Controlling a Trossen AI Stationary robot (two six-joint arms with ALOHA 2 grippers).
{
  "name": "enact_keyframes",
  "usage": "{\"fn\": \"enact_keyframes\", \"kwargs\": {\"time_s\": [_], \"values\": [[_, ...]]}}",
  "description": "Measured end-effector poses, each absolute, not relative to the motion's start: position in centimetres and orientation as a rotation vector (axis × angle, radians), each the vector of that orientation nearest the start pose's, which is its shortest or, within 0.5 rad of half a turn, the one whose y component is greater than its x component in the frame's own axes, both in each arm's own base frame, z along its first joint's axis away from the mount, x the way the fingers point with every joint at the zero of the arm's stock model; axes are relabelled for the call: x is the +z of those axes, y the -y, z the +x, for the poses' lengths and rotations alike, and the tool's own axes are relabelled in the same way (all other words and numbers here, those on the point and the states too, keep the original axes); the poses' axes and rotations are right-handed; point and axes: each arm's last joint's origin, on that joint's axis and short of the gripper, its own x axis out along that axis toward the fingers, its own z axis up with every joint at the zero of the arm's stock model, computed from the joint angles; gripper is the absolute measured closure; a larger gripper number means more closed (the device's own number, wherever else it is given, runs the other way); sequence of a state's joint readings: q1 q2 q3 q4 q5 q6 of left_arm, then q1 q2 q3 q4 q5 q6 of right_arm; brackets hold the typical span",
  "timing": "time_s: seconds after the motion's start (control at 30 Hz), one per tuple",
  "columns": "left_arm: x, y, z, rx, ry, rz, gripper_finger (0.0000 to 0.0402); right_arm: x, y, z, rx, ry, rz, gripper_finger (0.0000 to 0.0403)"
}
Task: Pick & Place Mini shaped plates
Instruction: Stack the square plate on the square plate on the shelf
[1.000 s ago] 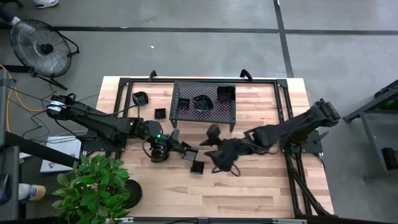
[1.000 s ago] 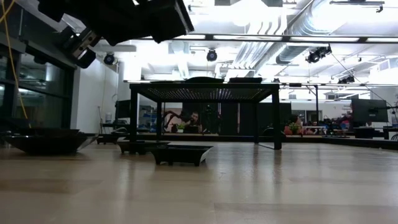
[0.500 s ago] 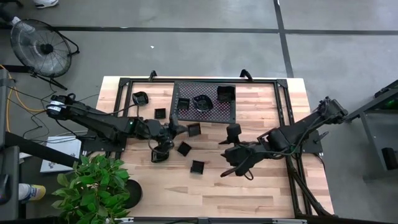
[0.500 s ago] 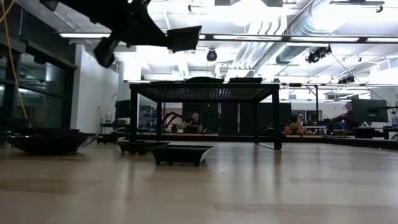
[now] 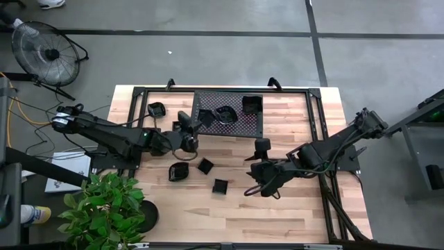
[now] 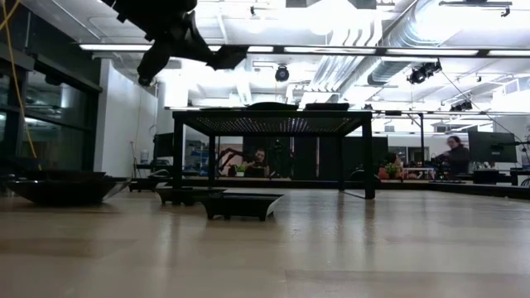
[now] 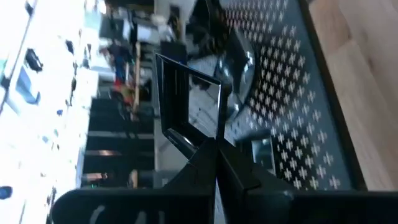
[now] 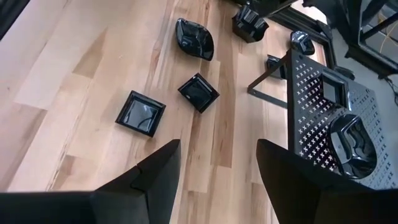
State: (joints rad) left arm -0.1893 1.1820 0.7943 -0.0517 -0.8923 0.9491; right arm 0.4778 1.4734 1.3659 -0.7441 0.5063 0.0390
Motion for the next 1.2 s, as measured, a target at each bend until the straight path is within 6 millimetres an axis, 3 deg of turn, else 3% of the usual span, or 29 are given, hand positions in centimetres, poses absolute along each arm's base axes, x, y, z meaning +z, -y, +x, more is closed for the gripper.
{"fn": "enact_keyframes", "kwargs": {"time_s": [0.43,0.63,0.87,1.2], "values": [[28.0,0.2,24.9,0.595,-0.778,0.878,0.0401,33.0,-12.8,27.9,-0.056,-0.739,-0.323,0.0197],[27.5,-0.3,26.2,0.609,-0.869,0.847,0.0401,32.4,-12.8,27.9,-0.063,-0.739,-0.326,0.0197],[27.0,-0.4,27.4,0.636,-1.010,0.844,0.0401,30.4,-12.8,27.9,-0.066,-0.766,-0.342,0.0197],[26.1,-0.3,28.6,0.639,-1.029,0.801,0.0401,29.8,-12.7,27.9,-0.113,-0.752,-0.314,0.0198]]}}
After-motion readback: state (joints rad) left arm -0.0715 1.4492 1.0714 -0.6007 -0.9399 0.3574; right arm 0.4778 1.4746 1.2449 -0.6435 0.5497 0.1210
